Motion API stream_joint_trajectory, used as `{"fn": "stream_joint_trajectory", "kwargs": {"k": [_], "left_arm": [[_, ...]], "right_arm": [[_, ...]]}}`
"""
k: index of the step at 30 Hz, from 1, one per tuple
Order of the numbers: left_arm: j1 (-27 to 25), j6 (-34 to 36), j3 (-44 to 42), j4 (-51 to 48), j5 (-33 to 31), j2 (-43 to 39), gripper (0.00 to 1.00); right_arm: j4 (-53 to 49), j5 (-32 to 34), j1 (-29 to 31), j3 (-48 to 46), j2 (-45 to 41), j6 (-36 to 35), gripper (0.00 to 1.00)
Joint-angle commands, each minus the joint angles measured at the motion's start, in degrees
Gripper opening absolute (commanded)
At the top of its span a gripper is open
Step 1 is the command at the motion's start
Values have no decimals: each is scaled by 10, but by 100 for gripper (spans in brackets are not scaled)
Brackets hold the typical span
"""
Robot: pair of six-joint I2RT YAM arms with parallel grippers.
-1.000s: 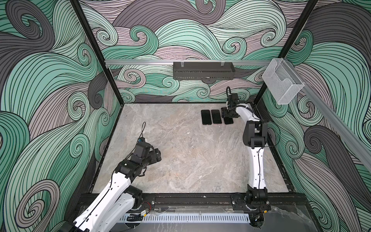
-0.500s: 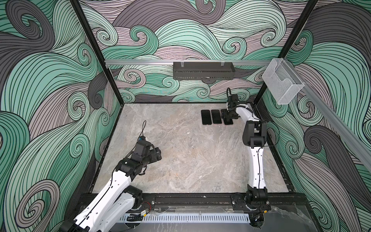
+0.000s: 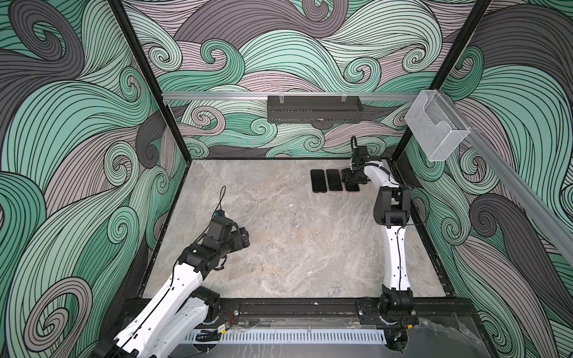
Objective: Put the phone into the phone case
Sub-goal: 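Lower the cased phone next to the pink-cased phone and open the right gripper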
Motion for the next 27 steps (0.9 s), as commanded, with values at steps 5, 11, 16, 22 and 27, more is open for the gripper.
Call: {"fn": "stream_joint_trajectory", "kwargs": {"k": [5,11,16,22,27], "left_arm": [[6,4,12,2,0,15,91],[6,11,21,11,-9,37,91],[6,30,33,5,-17,61,91],[6,48,50,15,-31,65,92],[8,68,71,33,-84,96,93]], "right_arm": [[0,-16,-7,11,-7,10,68],[0,-26,-8,10,-30,3,79],[0,-30,-7,4,-46,0,84],[1,-37,-8,-9,-67,-3,90],[1,-54,-7,-40,-113,-22,92]]}}
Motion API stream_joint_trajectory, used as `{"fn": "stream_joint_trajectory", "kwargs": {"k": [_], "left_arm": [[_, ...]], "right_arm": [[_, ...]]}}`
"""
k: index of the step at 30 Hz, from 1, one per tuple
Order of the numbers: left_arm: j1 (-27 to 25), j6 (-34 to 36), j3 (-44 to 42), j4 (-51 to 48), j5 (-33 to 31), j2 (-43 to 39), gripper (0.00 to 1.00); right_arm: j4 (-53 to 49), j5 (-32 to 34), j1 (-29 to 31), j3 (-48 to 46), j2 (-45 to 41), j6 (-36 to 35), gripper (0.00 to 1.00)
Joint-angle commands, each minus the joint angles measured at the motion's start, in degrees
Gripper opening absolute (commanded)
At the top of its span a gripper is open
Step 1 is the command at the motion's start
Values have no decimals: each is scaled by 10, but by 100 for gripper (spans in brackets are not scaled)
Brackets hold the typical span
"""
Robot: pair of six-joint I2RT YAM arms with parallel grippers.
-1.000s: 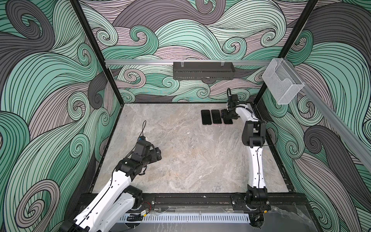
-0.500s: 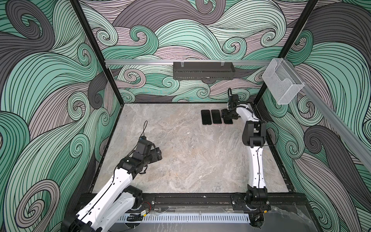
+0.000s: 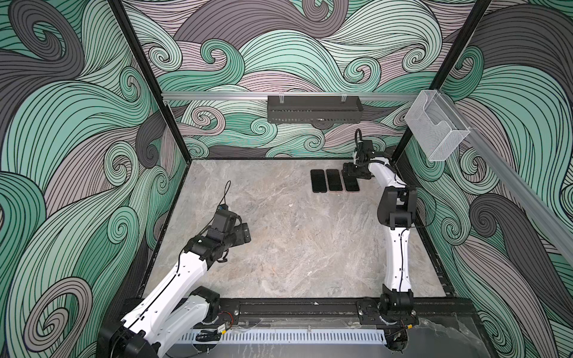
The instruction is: Put the phone into the phone case
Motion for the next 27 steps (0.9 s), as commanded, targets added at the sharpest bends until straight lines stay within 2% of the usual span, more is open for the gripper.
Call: {"fn": "stream_joint_trajectory", "kwargs": {"k": [1,3,6,9,14,20,22,27], "left_arm": [[10,32,32,23,-58,25,94],[16,43,46,30,-100,50,95],[20,61,75,37,-196,101,95],[34,94,105,57,-233,149,96],[50,148,88,165,-231,170,99],[101,184,41,278,-227,209,99],[113,194,37,282,-225,222,99],[130,234,-13,385,-211,239,99]], "right_arm": [[0,-23,-2,-27,-58,-23,92],[18,-34,-2,-67,-98,-31,93],[76,-38,-2,-162,-174,-37,99],[133,-34,-3,-257,-256,-42,100],[224,-19,-3,-419,-383,-44,100],[374,-10,-12,-638,-529,-19,100],[402,-4,-13,-697,-566,-16,100],[476,30,-17,-830,-635,-28,100]]}}
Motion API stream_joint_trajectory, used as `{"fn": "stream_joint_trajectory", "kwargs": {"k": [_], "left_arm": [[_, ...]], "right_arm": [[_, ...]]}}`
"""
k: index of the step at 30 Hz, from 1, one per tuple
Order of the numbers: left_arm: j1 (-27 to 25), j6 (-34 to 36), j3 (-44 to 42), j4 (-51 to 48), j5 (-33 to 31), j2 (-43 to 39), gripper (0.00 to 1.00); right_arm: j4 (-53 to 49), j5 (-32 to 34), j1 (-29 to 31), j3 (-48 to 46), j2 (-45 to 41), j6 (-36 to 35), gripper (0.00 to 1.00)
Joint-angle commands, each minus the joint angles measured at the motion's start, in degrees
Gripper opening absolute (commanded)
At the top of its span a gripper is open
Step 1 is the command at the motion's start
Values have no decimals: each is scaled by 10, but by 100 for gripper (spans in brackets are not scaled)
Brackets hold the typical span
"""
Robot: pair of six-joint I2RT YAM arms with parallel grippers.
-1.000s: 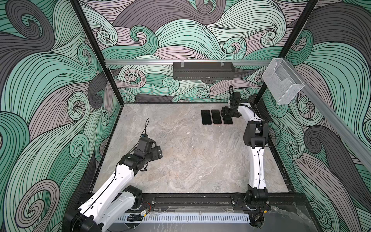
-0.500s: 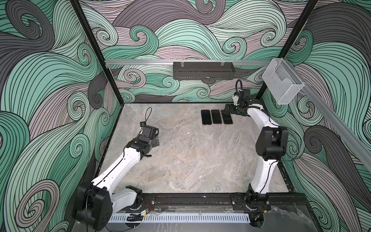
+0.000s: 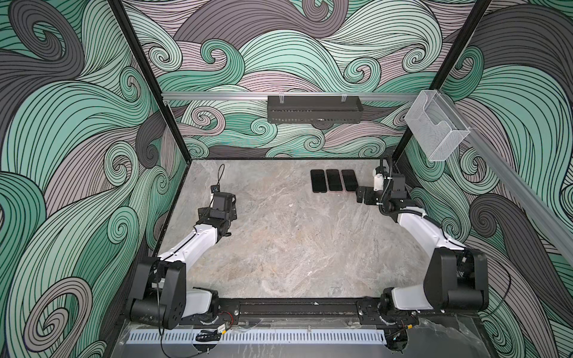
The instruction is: Put the phone into the phone case
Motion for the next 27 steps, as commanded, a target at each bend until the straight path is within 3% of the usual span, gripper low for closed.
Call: {"fn": "stream_joint_trajectory", "kwargs": {"k": [1,4,8,13,20,23,27], "left_arm": [[13,43,-31,114,16,9,99],[27,63,-90,246,49,16,99],[44,69,-94,265,60,16,98],[56,87,-93,301,94,33,99],[98,77,-138,498,151,138,99],[103,66,-115,412,174,114,98],[108,66,-114,417,181,119,99]], "right_arm": [[105,43,-5,-76,-40,-6,100],[210,59,-24,-168,-75,11,100],[280,60,-48,-231,-87,38,100],[360,58,-50,-263,-41,48,100],[433,43,-56,-275,-23,45,100],[445,28,-58,-282,-27,40,100],[473,16,-58,-294,-27,32,100]]}}
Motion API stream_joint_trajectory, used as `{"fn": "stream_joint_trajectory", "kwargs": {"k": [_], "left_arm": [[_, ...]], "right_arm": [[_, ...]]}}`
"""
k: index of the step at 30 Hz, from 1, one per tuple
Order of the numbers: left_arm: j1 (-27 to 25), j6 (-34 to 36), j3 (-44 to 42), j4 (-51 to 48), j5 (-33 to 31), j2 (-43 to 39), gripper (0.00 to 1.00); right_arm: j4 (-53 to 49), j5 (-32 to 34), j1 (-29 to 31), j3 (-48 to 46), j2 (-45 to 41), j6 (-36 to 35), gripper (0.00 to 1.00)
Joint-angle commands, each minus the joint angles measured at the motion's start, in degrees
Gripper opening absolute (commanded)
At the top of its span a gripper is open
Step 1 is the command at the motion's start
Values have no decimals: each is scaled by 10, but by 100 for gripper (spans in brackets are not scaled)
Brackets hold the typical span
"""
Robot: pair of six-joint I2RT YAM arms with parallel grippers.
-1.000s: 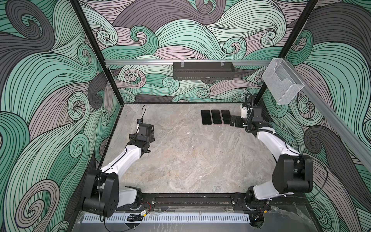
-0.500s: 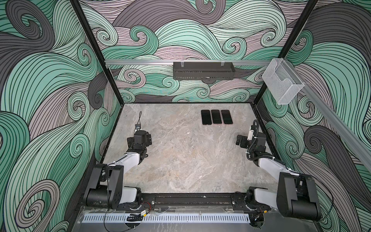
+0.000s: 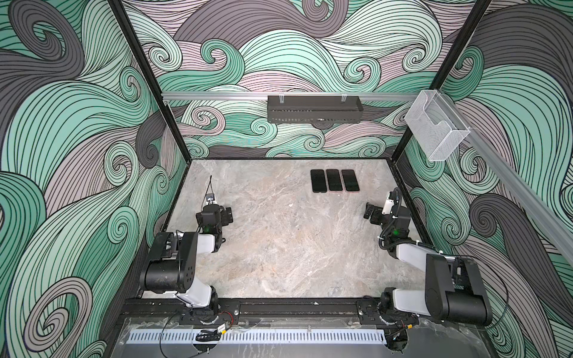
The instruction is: Put the phone into the phone case
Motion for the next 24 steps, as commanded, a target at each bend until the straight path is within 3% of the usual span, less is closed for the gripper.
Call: {"fn": "stream_joint_trajectory", "kwargs": {"k": [1,5,7,9,13,15,17,19,21,24], "left_arm": [[9,-9,21,-12,27,-14,99],[11,-9,19,-5,27,-12,98],[11,-8,20,-7,28,-13,98],[11,-9,20,-6,29,-12,99],[11,-9,21,-7,29,-12,98],[11,-9,21,-7,28,-12,98],[11,-9,21,-8,29,-11,99],[11,-9,24,-11,28,-10,99],[11,-10,24,-11,28,-10,99],[10,-10,24,-12,27,-10,99]], "right_arm": [[43,-20,-3,-6,4,-4,99],[141,-64,-3,-13,69,-6,100],[89,-80,-1,1,59,-17,100],[121,-90,-1,-8,67,-19,100],[126,-61,25,-5,84,-43,100],[200,-59,34,-11,134,-50,100],[108,-51,35,7,101,-55,100],[174,-47,37,-1,131,-51,100],[106,-41,40,13,109,-55,100],[133,-28,46,9,118,-56,99]]}}
